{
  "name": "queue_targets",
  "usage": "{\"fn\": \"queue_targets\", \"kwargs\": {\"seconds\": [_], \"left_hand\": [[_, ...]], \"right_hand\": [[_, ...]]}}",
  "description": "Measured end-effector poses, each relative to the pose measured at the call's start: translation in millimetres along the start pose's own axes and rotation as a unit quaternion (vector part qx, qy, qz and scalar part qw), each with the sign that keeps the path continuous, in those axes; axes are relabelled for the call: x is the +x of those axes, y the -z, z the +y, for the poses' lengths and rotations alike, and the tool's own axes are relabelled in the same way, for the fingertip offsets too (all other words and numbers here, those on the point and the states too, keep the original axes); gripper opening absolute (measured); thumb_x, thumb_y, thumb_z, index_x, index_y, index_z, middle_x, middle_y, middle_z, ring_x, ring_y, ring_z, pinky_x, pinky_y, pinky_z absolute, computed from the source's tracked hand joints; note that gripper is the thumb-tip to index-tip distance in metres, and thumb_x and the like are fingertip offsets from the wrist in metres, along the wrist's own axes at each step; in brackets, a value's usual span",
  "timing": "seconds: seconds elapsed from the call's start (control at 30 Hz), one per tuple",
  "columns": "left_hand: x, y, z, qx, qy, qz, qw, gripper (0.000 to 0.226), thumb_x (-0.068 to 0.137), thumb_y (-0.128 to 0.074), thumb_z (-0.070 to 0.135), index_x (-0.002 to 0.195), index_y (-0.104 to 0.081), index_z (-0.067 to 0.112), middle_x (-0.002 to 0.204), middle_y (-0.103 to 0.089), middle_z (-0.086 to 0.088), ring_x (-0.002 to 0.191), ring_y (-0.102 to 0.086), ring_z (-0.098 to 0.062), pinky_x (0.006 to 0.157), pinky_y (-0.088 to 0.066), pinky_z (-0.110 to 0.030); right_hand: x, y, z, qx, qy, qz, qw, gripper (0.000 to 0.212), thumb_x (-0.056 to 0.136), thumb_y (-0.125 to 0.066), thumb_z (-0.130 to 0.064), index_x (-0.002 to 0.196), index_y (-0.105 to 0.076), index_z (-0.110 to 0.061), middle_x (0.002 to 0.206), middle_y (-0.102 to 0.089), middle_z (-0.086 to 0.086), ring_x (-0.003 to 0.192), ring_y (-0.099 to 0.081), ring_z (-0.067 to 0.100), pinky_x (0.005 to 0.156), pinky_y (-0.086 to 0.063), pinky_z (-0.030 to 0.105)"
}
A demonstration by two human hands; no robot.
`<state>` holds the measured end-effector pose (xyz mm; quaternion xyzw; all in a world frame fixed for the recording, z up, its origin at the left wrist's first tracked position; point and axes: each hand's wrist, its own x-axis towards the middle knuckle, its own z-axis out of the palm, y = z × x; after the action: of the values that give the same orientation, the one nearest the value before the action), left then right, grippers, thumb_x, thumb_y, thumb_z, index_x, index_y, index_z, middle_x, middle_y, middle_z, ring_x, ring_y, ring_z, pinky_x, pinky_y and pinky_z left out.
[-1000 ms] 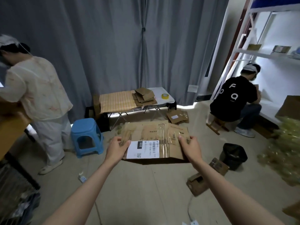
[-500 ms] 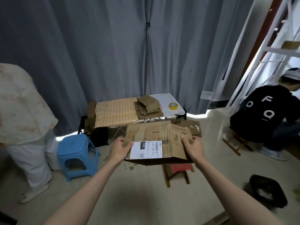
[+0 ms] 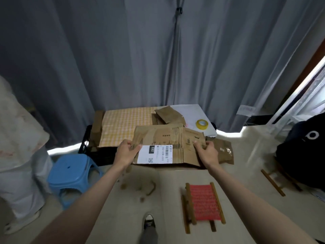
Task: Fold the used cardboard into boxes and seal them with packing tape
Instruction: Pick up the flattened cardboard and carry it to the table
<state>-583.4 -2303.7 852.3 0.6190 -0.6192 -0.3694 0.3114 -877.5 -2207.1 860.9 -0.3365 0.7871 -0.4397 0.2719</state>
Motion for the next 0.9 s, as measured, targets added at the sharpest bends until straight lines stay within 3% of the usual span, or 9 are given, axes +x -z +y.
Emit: {"fn": "queue_targets", "kwargs": {"seconds": [0.17, 0.23, 0.4, 0.5, 0.63, 0.7, 0.83, 0.9], "left_hand": [[128, -39, 5, -0.018, -0.008, -0.016, 1.0, 0.032, 0.087, -0.075, 0.03, 0.105, -0.058, 0.01, 0.095, -0.062, -0.002, 0.083, -0.06, -0.015, 0.06, -0.039, -0.018], [179, -52, 16, -0.017, -0.009, -0.037, 0.999, 0.03, 0.087, -0.075, 0.033, 0.103, -0.057, 0.014, 0.094, -0.061, 0.002, 0.08, -0.059, -0.008, 0.061, -0.039, -0.02], [282, -95, 61, 0.005, -0.04, -0.087, 0.995, 0.028, 0.088, -0.074, 0.031, 0.102, -0.06, 0.012, 0.096, -0.06, 0.002, 0.091, -0.058, -0.016, 0.076, -0.044, -0.029], [330, -131, 85, 0.014, -0.07, -0.123, 0.99, 0.019, 0.087, -0.075, 0.03, 0.086, -0.056, 0.026, 0.086, -0.058, 0.014, 0.083, -0.056, -0.009, 0.068, -0.043, -0.026], [394, -189, 111, 0.03, -0.081, -0.163, 0.983, 0.03, 0.087, -0.075, 0.036, 0.101, -0.055, 0.018, 0.087, -0.056, 0.014, 0.08, -0.055, -0.006, 0.064, -0.041, -0.021], [424, -222, 116, 0.043, -0.079, -0.182, 0.979, 0.034, 0.088, -0.074, 0.038, 0.104, -0.053, 0.017, 0.091, -0.057, 0.009, 0.085, -0.057, -0.012, 0.069, -0.046, -0.024], [488, -289, 127, 0.052, -0.067, -0.213, 0.973, 0.041, 0.089, -0.072, 0.037, 0.109, -0.057, 0.005, 0.103, -0.064, -0.007, 0.097, -0.064, -0.025, 0.088, -0.054, -0.045], [518, -320, 134, 0.053, -0.057, -0.216, 0.973, 0.048, 0.089, -0.072, 0.038, 0.117, -0.055, 0.004, 0.111, -0.063, -0.008, 0.102, -0.062, -0.024, 0.092, -0.053, -0.041]], "right_hand": [[114, -43, -13, 0.002, -0.023, 0.005, 1.0, 0.061, 0.092, -0.061, -0.052, 0.13, -0.049, -0.006, 0.125, -0.061, 0.012, 0.115, -0.058, 0.03, 0.094, -0.048, 0.039], [158, -51, -24, 0.003, -0.036, 0.012, 0.999, 0.059, 0.092, -0.062, -0.05, 0.128, -0.05, -0.004, 0.123, -0.062, 0.012, 0.115, -0.058, 0.03, 0.095, -0.048, 0.041], [248, -51, -38, 0.012, -0.063, 0.054, 0.996, 0.055, 0.091, -0.063, -0.05, 0.122, -0.056, -0.006, 0.112, -0.066, 0.009, 0.105, -0.061, 0.024, 0.087, -0.047, 0.034], [292, -42, -31, 0.017, -0.09, 0.084, 0.992, 0.056, 0.089, -0.064, -0.052, 0.122, -0.057, -0.008, 0.112, -0.066, 0.007, 0.104, -0.062, 0.024, 0.093, -0.051, 0.04], [357, -28, -20, 0.023, -0.123, 0.115, 0.985, 0.062, 0.088, -0.062, -0.055, 0.128, -0.051, -0.009, 0.12, -0.064, 0.01, 0.111, -0.061, 0.029, 0.099, -0.05, 0.05], [391, -25, -6, 0.021, -0.138, 0.119, 0.983, 0.065, 0.087, -0.062, -0.057, 0.13, -0.049, -0.008, 0.122, -0.063, 0.011, 0.111, -0.061, 0.03, 0.099, -0.05, 0.051], [474, -19, 15, 0.017, -0.151, 0.123, 0.981, 0.068, 0.088, -0.063, -0.057, 0.133, -0.048, -0.008, 0.125, -0.062, 0.012, 0.113, -0.06, 0.03, 0.1, -0.05, 0.05], [518, -17, 23, 0.018, -0.151, 0.122, 0.981, 0.069, 0.088, -0.062, -0.058, 0.134, -0.047, -0.009, 0.125, -0.062, 0.01, 0.113, -0.06, 0.03, 0.101, -0.049, 0.051]]}}
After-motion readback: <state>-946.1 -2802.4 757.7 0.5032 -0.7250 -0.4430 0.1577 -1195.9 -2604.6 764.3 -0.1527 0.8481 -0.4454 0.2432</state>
